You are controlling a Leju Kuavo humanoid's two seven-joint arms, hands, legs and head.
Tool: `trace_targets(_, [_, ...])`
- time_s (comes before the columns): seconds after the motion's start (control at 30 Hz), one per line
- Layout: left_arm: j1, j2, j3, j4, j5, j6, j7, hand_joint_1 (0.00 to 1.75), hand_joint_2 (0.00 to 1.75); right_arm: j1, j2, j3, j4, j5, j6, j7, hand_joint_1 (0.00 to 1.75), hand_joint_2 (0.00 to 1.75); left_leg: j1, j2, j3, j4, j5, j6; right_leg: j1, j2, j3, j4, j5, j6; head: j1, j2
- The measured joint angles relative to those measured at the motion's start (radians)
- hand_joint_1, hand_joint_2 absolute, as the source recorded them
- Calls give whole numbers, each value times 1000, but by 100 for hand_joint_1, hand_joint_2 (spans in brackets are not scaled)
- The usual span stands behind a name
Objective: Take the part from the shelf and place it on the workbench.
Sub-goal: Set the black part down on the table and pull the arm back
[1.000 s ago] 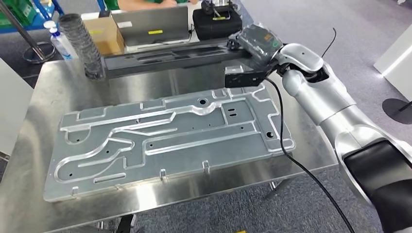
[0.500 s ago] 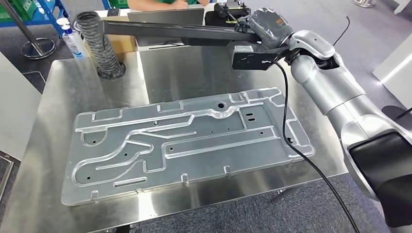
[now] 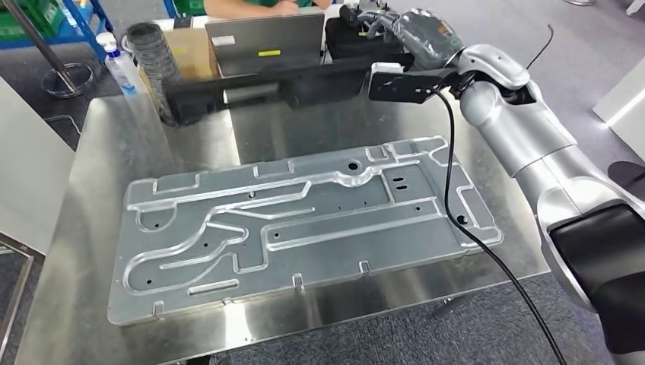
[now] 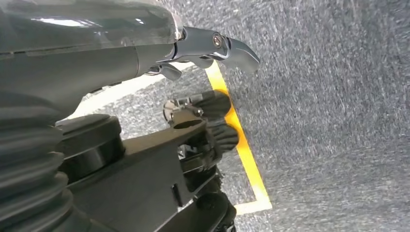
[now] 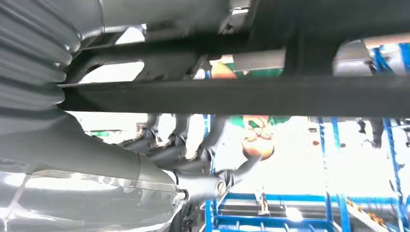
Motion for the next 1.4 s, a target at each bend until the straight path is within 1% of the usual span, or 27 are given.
trace_targets(0.1, [2,3,0,0,2,-2,8,0,0,22,14,7,1,-2,-10,-1,0,0,20,3,-81,175,-79,-28,-12,-1,11,-10,3,3,0,0])
trace_targets(0.13, [3,5,0,0,3,-2,9,0,0,33,17,9,1,-3,-13,-2,0,0,28,4,-101,212,-85,-37,-15,-1,12,-9,1,6,0,0])
trace_targets(0.17, [3,6,0,0,4,-2,8,0,0,43,19,10,1,-3,-15,-2,0,0,35,6,-104,212,-72,-45,-20,-1,12,-6,-1,10,0,0])
trace_targets(0.2, [3,8,0,0,4,-3,7,0,0,52,20,11,1,-4,-16,-2,0,0,42,8,-89,174,-43,-53,-25,0,13,-2,-5,16,0,0])
trace_targets(0.23, [3,9,0,0,5,-3,6,0,0,58,21,11,0,-4,-17,-3,0,0,49,11,-59,107,-4,-61,-30,0,13,5,-10,24,0,0])
trace_targets(0.27, [3,9,0,0,6,-4,5,0,0,61,21,11,-1,-5,-17,-2,0,0,52,12,-27,42,22,-67,-33,0,12,12,-16,33,0,0])
trace_targets(0.33, [4,10,0,0,5,-5,4,0,0,64,20,10,-3,-7,-18,-1,0,0,52,11,12,-37,43,-57,-34,1,8,23,-24,48,0,0])
trace_targets(0.4, [5,12,0,0,4,-5,4,0,0,68,20,10,-5,-7,-19,2,0,0,47,9,15,-44,37,-34,-33,2,8,22,-23,59,0,0])
trace_targets(0.47, [5,13,0,0,3,-5,4,0,0,71,19,9,-7,-7,-19,3,0,0,48,9,18,-48,39,-17,-36,2,6,31,-34,68,0,0])
trace_targets(0.53, [4,13,0,0,2,-6,4,0,0,72,15,8,-9,-7,-20,3,0,0,49,9,21,-54,41,-4,-37,3,-30,112,-81,71,0,0])
trace_targets(0.6, [5,13,0,0,2,-7,4,0,0,77,11,7,-8,-7,-20,4,0,0,44,9,22,-54,40,4,-34,5,-98,250,-140,71,0,0])
trace_targets(0.63, [6,13,0,0,2,-8,4,0,0,81,10,7,-8,-7,-20,4,0,0,41,9,22,-54,40,5,-32,6,-124,298,-152,70,0,0])
trace_targets(0.67, [6,13,0,0,2,-8,4,0,0,84,8,7,-7,-7,-20,3,0,0,38,8,23,-54,39,6,-30,6,-133,310,-145,66,0,0])
trace_targets(0.7, [6,13,0,0,2,-8,4,0,0,85,7,7,-7,-7,-20,3,0,0,35,8,24,-54,39,7,-28,6,-122,280,-119,60,0,0])
trace_targets(0.77, [4,13,0,0,1,-9,4,0,0,83,5,5,-7,-7,-20,3,0,0,29,8,27,-53,38,8,-19,6,-60,145,-49,43,0,0])
trace_targets(0.83, [3,12,-1,0,-1,-10,5,0,0,76,1,1,-6,-7,-19,3,0,0,24,8,27,-52,36,5,-10,5,-13,45,-16,32,0,0])
trace_targets(0.9, [2,11,-1,0,-3,-12,5,0,0,72,-6,-4,-3,-9,-16,4,0,0,24,8,26,-53,36,-3,-4,4,-5,24,-15,29,0,0])
trace_targets(0.97, [2,11,-1,0,-3,-13,6,0,0,68,-13,-10,0,-14,-14,4,0,0,24,10,23,-47,27,-13,-10,3,0,15,-10,23,0,0])
trace_targets(1.0, [2,11,-1,0,-2,-15,7,0,0,65,-14,-13,2,-17,-13,4,0,0,24,10,15,-25,11,-18,-13,2,4,10,-7,20,0,0])
trace_targets(1.03, [3,12,-1,0,-1,-17,8,0,0,62,-16,-17,3,-19,-13,4,0,0,26,10,-3,18,-16,-23,-17,1,7,6,-5,17,0,0])
trace_targets(1.1, [5,13,-1,0,4,-21,10,0,0,57,-17,-20,7,-19,-12,5,0,0,31,10,-60,151,-80,-32,-16,1,8,5,-6,14,0,0])
trace_targets(1.13, [6,13,-1,0,7,-22,11,0,0,57,-17,-21,9,-20,-11,6,0,0,34,10,-86,208,-98,-36,-17,2,8,5,-6,14,0,0])
trace_targets(1.17, [7,14,-1,0,8,-22,11,0,0,57,-17,-21,11,-20,-11,6,0,0,36,10,-97,233,-99,-39,-18,2,8,6,-6,14,0,0])
trace_targets(1.2, [7,15,-1,0,9,-23,11,0,0,57,-17,-21,13,-20,-10,6,0,0,39,10,-89,217,-81,-42,-19,3,8,8,-6,16,0,0])
trace_targets(1.3, [6,17,-1,0,14,-33,13,0,0,52,-17,-29,17,-26,-9,6,0,0,42,11,1,27,9,-40,-22,5,5,20,-11,26,0,0])
trace_targets(1.33, [6,17,-1,0,16,-37,14,0,0,49,-18,-34,17,-30,-10,7,0,0,41,11,21,-17,24,-35,-21,6,0,25,-11,32,0,0])
trace_targets(1.4, [7,19,0,0,19,-41,14,0,0,44,-21,-44,19,-35,-11,8,0,0,37,9,29,-42,28,-25,-20,6,-10,28,-8,43,0,0])
